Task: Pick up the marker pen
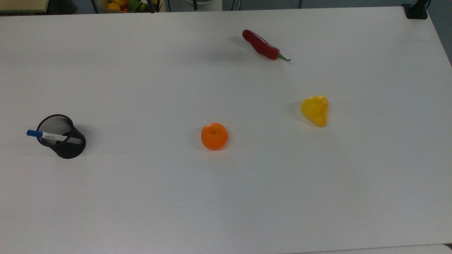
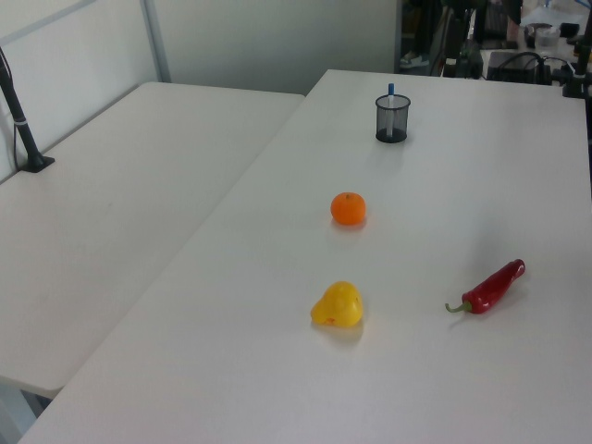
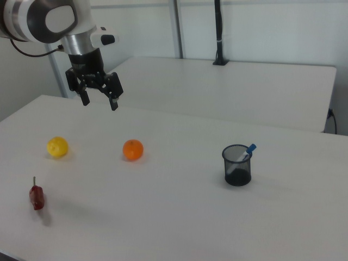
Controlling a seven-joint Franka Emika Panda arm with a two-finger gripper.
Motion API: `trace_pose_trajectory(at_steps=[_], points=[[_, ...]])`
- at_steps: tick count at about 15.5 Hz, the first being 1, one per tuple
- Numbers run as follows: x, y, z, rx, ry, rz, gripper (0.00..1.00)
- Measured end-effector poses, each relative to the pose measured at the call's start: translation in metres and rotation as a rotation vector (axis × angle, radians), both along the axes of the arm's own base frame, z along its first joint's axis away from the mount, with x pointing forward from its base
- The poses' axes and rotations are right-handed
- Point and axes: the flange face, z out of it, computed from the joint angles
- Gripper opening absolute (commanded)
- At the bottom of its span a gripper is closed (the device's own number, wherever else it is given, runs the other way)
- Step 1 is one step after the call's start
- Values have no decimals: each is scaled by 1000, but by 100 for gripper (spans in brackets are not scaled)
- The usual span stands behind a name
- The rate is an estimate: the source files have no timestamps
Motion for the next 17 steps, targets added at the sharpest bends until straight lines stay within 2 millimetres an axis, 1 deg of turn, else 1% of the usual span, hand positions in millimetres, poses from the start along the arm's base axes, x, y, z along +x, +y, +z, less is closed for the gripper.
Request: trace_pose_trajectory(at_steps=[2, 3, 6, 9, 12, 17], points=[[2, -8, -3, 0, -2, -17, 100], [5, -16, -3, 2, -12, -49, 100], [20, -40, -9, 11, -73, -199, 100], [41, -58, -23, 3, -147, -355, 100], [61, -78, -42, -10, -214, -472, 100], [80, -132, -62, -27, -331, -618, 100]])
